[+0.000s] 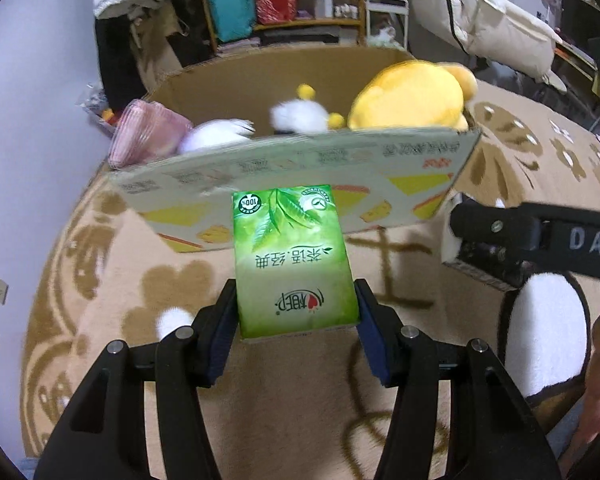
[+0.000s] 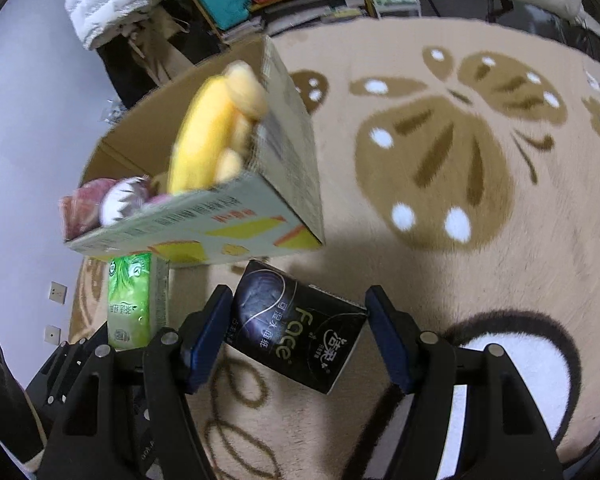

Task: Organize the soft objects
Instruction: 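Lift the green packet with the left tool while the right tool lifts the black box toward the box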

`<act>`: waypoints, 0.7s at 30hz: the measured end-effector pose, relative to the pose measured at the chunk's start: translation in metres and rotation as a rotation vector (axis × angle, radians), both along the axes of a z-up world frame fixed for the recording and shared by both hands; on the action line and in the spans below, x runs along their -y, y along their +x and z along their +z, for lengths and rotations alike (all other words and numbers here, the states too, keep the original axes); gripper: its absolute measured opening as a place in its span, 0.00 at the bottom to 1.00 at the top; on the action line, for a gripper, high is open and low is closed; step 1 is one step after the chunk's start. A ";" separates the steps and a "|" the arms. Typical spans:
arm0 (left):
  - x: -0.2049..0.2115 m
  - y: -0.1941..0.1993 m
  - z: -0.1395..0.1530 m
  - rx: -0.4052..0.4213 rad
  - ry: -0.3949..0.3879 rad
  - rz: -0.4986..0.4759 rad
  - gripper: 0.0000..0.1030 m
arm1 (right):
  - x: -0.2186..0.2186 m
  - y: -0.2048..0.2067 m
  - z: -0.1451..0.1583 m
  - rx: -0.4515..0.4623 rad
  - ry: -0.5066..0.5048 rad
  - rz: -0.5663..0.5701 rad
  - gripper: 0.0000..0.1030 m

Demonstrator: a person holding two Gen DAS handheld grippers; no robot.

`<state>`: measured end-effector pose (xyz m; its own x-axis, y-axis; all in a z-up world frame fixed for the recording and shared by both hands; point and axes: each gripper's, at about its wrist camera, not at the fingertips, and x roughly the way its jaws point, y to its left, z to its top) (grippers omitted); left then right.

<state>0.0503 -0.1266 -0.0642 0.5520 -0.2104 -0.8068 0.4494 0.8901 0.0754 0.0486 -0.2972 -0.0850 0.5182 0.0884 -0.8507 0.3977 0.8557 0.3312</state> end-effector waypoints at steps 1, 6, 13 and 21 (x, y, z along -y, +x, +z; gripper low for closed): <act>-0.005 -0.001 0.004 0.010 0.000 0.006 0.53 | 0.000 -0.002 0.005 0.011 -0.005 0.005 0.70; -0.022 -0.007 0.021 0.062 0.001 0.042 0.53 | -0.009 -0.008 0.034 0.090 -0.037 0.030 0.70; -0.045 -0.013 0.046 0.149 0.003 0.100 0.53 | -0.022 -0.017 0.063 0.187 -0.072 0.070 0.70; -0.057 -0.007 0.084 0.236 -0.039 0.129 0.53 | -0.033 -0.018 0.089 0.274 -0.114 0.107 0.70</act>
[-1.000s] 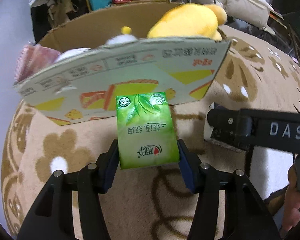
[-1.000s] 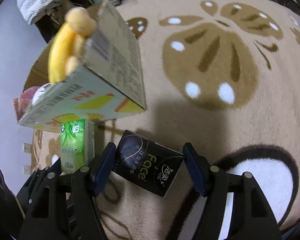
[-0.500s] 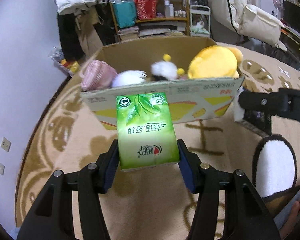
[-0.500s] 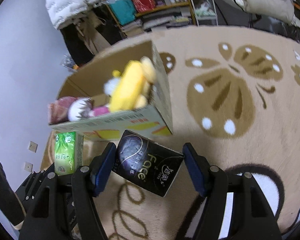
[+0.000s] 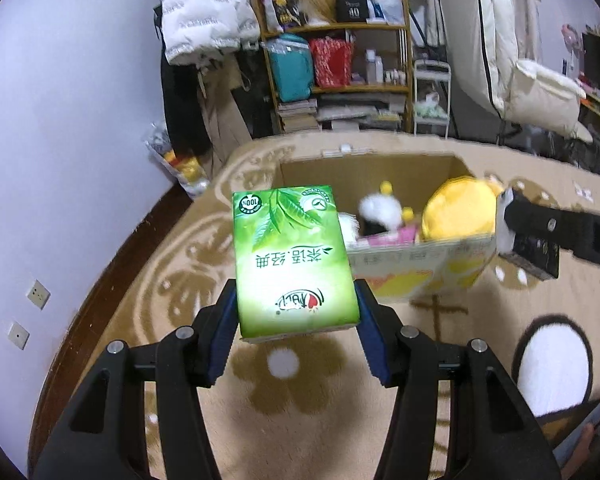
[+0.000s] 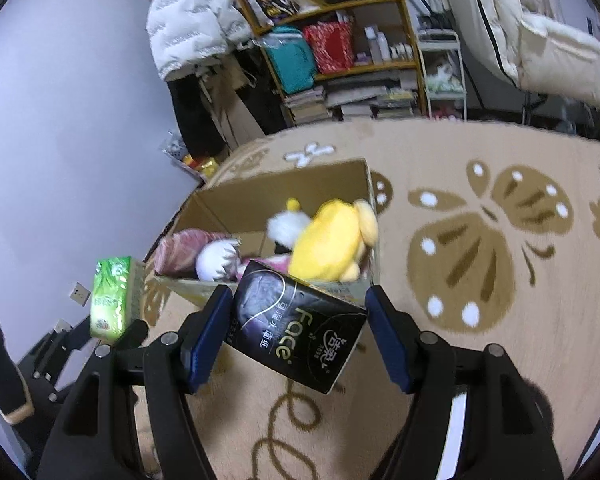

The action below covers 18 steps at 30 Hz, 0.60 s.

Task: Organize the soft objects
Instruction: 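Lift the green packet with the left tool while the right tool lifts the black box toward the box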

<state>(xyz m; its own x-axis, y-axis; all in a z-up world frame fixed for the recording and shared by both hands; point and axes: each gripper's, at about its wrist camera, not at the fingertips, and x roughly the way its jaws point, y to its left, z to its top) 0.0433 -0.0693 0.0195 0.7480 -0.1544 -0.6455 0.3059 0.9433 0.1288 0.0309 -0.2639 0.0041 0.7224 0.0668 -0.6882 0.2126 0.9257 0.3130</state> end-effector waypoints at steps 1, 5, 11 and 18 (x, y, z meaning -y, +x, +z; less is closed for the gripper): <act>0.000 0.001 0.006 0.018 0.000 0.000 0.53 | -0.001 0.001 0.003 0.011 -0.009 0.004 0.70; 0.005 0.007 0.019 0.058 0.002 -0.011 0.52 | -0.006 0.005 0.017 0.051 -0.056 0.022 0.70; 0.019 0.023 0.027 0.091 0.018 -0.033 0.53 | -0.010 0.021 0.029 0.070 -0.110 0.042 0.70; 0.034 0.044 0.027 0.117 0.047 -0.065 0.53 | -0.012 0.044 0.034 0.076 -0.143 0.073 0.70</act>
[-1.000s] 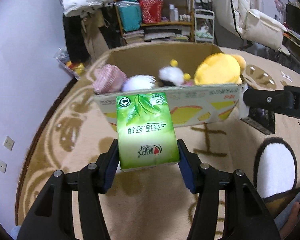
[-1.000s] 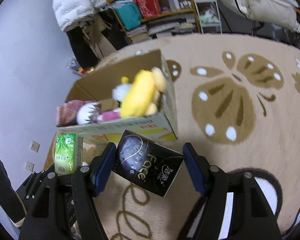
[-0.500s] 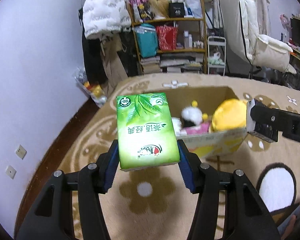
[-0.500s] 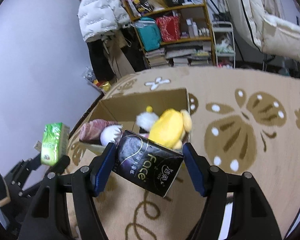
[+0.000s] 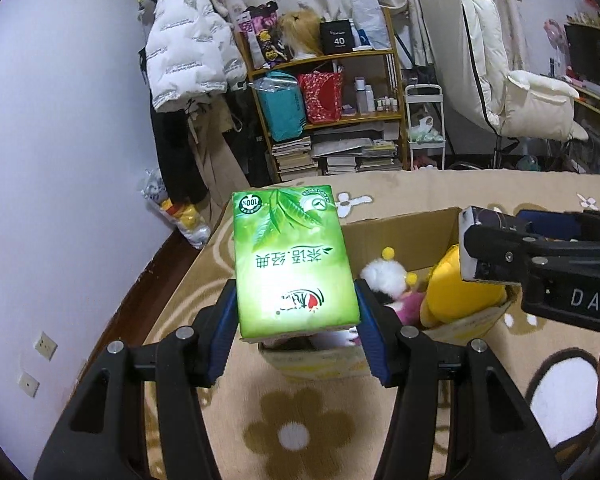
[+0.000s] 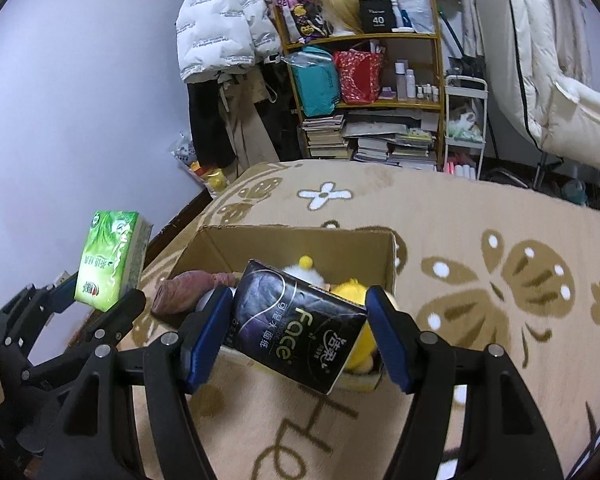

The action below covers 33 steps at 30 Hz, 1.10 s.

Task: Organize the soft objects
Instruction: 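Lift the green packet with the left tool while the right tool lifts the black box toward the box, then open both tools over the box to drop the green packet and black box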

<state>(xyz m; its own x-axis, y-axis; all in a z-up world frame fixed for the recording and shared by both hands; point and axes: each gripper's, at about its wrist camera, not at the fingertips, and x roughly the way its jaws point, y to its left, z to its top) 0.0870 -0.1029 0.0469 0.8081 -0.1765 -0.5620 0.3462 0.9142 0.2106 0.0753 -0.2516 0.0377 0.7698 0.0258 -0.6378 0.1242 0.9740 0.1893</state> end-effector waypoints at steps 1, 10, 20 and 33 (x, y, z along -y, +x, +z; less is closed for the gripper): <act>0.002 0.004 -0.002 0.003 0.008 -0.005 0.53 | 0.000 0.005 0.000 -0.001 -0.010 0.006 0.70; 0.013 0.031 -0.021 -0.018 0.014 -0.028 0.53 | 0.008 0.028 -0.010 0.030 -0.018 0.034 0.70; 0.011 0.051 -0.045 -0.073 -0.014 -0.053 0.53 | 0.012 0.038 -0.035 0.033 -0.010 0.050 0.70; 0.006 0.055 -0.054 -0.124 -0.067 -0.084 0.53 | 0.014 0.040 -0.050 0.042 0.024 0.038 0.71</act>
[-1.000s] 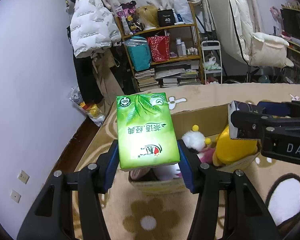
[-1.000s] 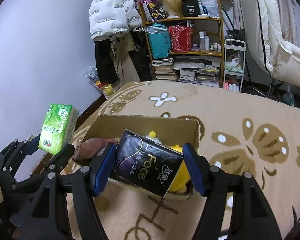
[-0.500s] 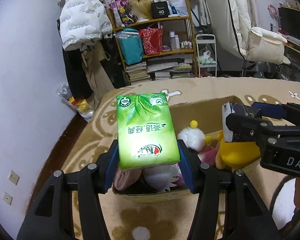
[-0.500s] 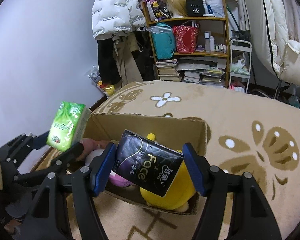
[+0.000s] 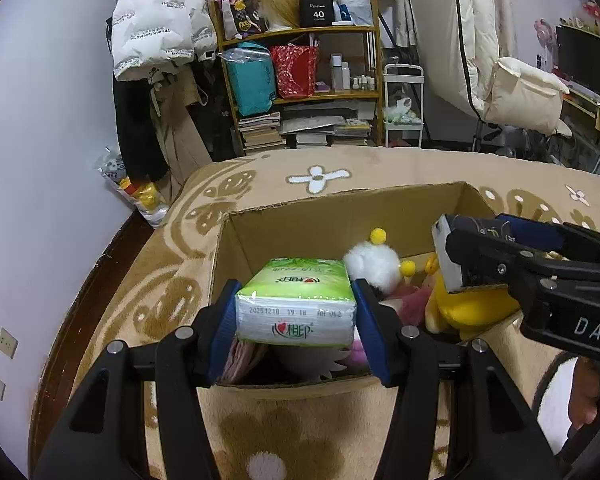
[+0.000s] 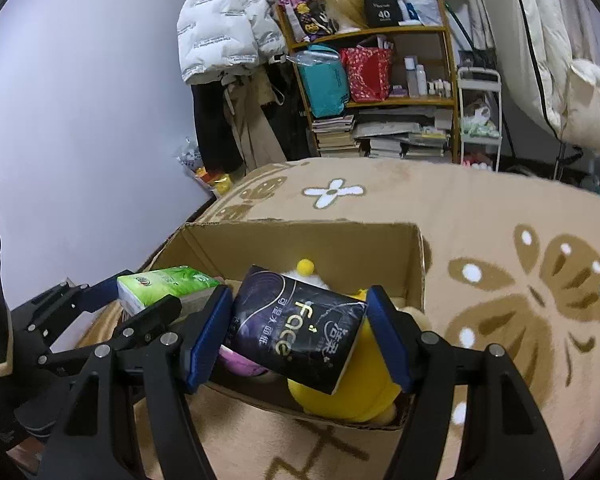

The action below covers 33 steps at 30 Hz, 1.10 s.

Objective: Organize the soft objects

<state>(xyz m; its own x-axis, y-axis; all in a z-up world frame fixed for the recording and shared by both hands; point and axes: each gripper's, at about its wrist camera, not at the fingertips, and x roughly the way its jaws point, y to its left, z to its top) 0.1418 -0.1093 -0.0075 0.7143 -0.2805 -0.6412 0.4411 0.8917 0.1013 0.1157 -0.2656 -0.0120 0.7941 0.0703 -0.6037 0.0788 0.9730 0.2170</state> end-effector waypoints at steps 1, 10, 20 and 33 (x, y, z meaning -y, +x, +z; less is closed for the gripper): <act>0.000 0.000 0.000 -0.002 -0.003 0.004 0.54 | 0.002 0.000 -0.003 0.002 0.018 -0.004 0.71; -0.006 -0.007 0.009 0.019 -0.008 0.034 0.79 | 0.003 -0.004 0.003 0.009 0.037 -0.015 0.81; -0.023 -0.025 0.027 0.047 0.008 0.093 0.96 | 0.005 -0.020 0.021 0.024 0.020 -0.077 1.00; -0.054 -0.082 0.068 0.134 0.015 0.135 0.98 | -0.007 -0.063 0.062 0.050 -0.068 -0.123 1.00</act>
